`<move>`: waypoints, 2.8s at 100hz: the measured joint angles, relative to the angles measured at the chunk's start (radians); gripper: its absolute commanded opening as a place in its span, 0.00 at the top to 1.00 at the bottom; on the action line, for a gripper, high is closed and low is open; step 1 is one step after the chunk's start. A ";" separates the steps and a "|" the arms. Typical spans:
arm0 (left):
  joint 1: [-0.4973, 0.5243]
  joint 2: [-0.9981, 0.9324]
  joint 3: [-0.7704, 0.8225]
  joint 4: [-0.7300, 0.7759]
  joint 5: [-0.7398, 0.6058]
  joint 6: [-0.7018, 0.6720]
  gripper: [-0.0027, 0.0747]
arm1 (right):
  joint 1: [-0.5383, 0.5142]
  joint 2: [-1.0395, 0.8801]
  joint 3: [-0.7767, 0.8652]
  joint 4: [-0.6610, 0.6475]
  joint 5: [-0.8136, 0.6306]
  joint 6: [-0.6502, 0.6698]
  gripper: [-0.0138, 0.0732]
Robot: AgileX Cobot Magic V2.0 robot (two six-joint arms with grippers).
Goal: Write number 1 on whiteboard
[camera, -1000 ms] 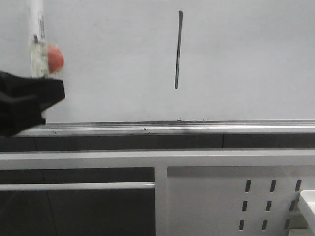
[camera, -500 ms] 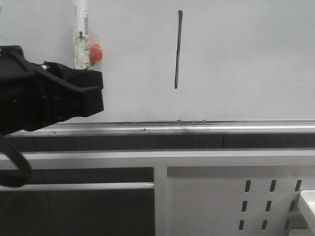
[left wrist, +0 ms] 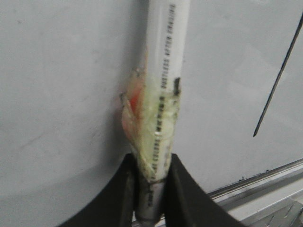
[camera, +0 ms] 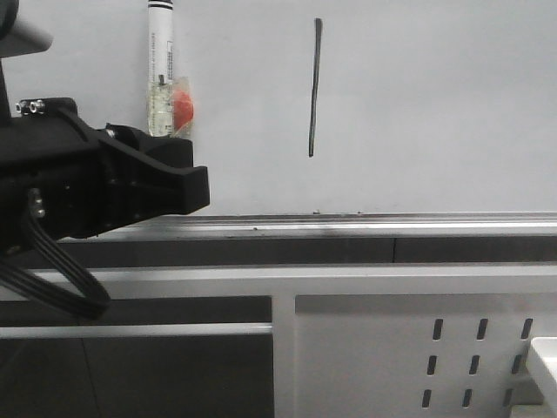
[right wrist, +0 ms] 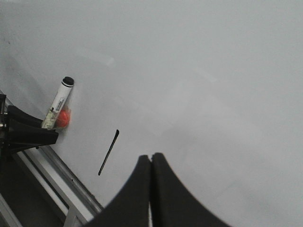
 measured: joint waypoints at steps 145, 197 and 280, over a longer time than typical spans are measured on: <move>0.005 -0.115 0.100 0.001 -0.006 0.029 0.64 | 0.000 -0.002 0.000 0.000 0.026 0.000 0.92; 0.007 -0.561 0.345 0.113 -0.006 0.057 0.99 | 0.000 -0.368 0.176 0.025 -0.091 0.000 0.92; 0.007 -1.068 0.225 -0.303 0.528 0.880 0.99 | 0.000 -0.497 0.576 0.252 -0.154 0.000 0.92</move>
